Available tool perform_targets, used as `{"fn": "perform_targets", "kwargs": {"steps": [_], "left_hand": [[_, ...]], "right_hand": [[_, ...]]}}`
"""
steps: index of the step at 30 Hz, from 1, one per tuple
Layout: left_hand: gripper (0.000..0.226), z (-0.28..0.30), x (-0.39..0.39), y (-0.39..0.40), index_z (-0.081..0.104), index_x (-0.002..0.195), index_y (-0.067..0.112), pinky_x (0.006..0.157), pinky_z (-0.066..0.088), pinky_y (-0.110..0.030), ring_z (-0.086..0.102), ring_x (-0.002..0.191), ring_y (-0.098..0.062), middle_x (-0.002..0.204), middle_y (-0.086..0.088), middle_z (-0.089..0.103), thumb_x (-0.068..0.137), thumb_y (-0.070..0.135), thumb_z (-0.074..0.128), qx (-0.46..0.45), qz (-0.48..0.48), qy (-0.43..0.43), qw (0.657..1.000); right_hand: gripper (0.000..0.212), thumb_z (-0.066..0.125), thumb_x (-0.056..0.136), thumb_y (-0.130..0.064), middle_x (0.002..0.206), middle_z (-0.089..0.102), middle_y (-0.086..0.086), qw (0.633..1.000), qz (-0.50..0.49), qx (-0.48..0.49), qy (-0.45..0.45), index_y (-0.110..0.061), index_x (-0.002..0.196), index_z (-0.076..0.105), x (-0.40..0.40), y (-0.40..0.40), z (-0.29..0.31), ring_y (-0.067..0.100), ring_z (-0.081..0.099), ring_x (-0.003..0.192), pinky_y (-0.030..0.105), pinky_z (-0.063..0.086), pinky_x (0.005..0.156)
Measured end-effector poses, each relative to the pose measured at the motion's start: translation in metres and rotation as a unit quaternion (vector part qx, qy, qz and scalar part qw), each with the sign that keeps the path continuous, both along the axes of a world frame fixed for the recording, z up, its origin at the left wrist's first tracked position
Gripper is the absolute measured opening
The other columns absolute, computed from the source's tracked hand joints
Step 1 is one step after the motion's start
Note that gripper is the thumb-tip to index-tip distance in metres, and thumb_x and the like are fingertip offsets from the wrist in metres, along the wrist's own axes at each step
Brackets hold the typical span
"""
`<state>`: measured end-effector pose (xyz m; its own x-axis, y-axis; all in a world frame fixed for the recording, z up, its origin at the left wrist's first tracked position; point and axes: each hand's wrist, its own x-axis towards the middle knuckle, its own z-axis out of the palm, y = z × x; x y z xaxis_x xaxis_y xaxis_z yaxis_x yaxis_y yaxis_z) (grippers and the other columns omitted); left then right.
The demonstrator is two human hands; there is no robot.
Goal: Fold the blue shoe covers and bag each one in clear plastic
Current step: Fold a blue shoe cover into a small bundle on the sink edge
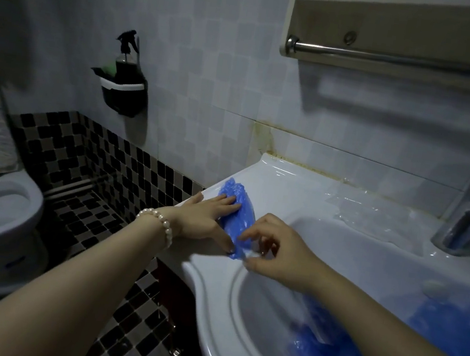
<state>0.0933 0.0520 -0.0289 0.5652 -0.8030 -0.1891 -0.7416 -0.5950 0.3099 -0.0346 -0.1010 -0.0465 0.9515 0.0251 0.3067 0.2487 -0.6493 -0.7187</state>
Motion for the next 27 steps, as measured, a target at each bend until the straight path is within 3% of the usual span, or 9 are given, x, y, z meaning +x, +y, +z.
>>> {"fn": "perform_targets", "kwargs": {"steps": [3,7,9,13,16,18,21,24,27], "left_hand": [[0.109,0.001,0.001,0.000,0.009,0.151,0.027,0.116,-0.013,-0.043,-0.010,0.143,-0.002,0.159,0.010,-0.003,0.056,0.061,0.051,0.001,-0.003,0.003,1.000],[0.109,-0.001,0.000,0.001,0.010,0.151,0.027,0.115,-0.013,-0.041,-0.009,0.143,-0.002,0.159,0.010,-0.002,0.056,0.061,0.051,-0.003,-0.002,0.000,1.000],[0.107,-0.001,0.001,0.001,0.011,0.151,0.028,0.116,-0.013,-0.041,-0.009,0.143,-0.001,0.159,0.011,-0.001,0.057,0.061,0.051,-0.010,-0.001,0.004,1.000],[0.100,0.000,0.002,0.001,0.017,0.150,0.030,0.116,-0.012,-0.042,-0.006,0.143,0.000,0.159,0.011,0.003,0.060,0.059,0.047,-0.040,0.011,0.047,0.998],[0.106,-0.002,-0.001,0.001,0.013,0.151,0.029,0.116,-0.013,-0.041,-0.008,0.143,-0.001,0.159,0.011,0.001,0.058,0.067,0.048,-0.021,0.004,0.005,1.000],[0.107,-0.002,-0.002,0.001,0.011,0.151,0.029,0.116,-0.012,-0.041,-0.008,0.143,-0.001,0.159,0.010,0.000,0.061,0.069,0.055,-0.018,0.001,-0.009,1.000],[0.095,-0.002,0.000,0.001,0.011,0.151,0.028,0.116,-0.011,-0.042,-0.008,0.144,-0.002,0.159,0.010,0.000,0.078,0.058,0.064,-0.023,-0.001,-0.015,1.000],[0.103,-0.001,0.000,0.000,0.011,0.151,0.030,0.116,-0.011,-0.042,-0.009,0.143,-0.002,0.159,0.010,-0.001,0.065,0.066,0.056,-0.013,0.003,-0.006,1.000],[0.106,-0.001,0.001,0.000,0.011,0.150,0.031,0.116,-0.013,-0.041,-0.009,0.143,-0.001,0.159,0.012,-0.001,0.059,0.067,0.051,-0.015,0.009,0.003,1.000]], "right_hand": [[0.046,0.082,0.068,-0.007,0.090,0.051,-0.004,1.000,0.013,0.021,0.011,-0.031,0.104,0.067,-0.001,-0.003,-0.003,0.002,0.050,0.068,0.013,0.042,0.066],[0.012,0.079,0.071,-0.003,0.073,0.053,-0.006,0.997,-0.041,0.046,-0.041,-0.013,0.077,0.076,0.003,0.009,-0.013,0.003,0.050,0.062,0.013,0.038,0.062],[0.018,0.076,0.073,-0.002,0.072,0.053,-0.006,0.996,-0.063,0.043,-0.054,-0.016,0.065,0.069,0.002,0.012,-0.015,0.003,0.051,0.062,0.013,0.039,0.063],[0.037,0.065,0.081,-0.008,0.070,0.050,-0.002,0.985,-0.167,0.040,0.021,-0.022,0.049,0.053,0.008,0.017,-0.014,0.016,0.052,0.066,0.032,0.044,0.068],[0.040,0.062,0.077,-0.017,0.049,0.047,-0.005,0.973,-0.209,0.004,0.099,-0.024,0.039,0.055,0.021,0.020,-0.012,0.024,0.047,0.062,0.034,0.040,0.065],[0.038,0.063,0.076,-0.019,0.039,0.044,-0.006,0.969,-0.215,-0.006,0.121,-0.025,0.039,0.056,0.023,0.020,-0.011,0.022,0.045,0.062,0.032,0.037,0.067],[0.020,0.065,0.072,-0.016,0.048,0.050,-0.007,0.978,-0.191,0.032,0.083,-0.022,0.055,0.056,0.021,0.020,-0.013,0.017,0.047,0.057,0.032,0.042,0.066],[0.025,0.072,0.067,-0.013,0.072,0.051,-0.006,0.994,-0.073,0.080,0.020,-0.031,0.080,0.061,0.009,0.006,-0.010,0.005,0.044,0.056,0.021,0.041,0.060],[0.020,0.079,0.071,-0.007,0.078,0.053,-0.004,1.000,-0.023,0.007,-0.013,-0.025,0.077,0.072,0.004,-0.010,-0.008,0.005,0.050,0.064,0.013,0.040,0.062]]}}
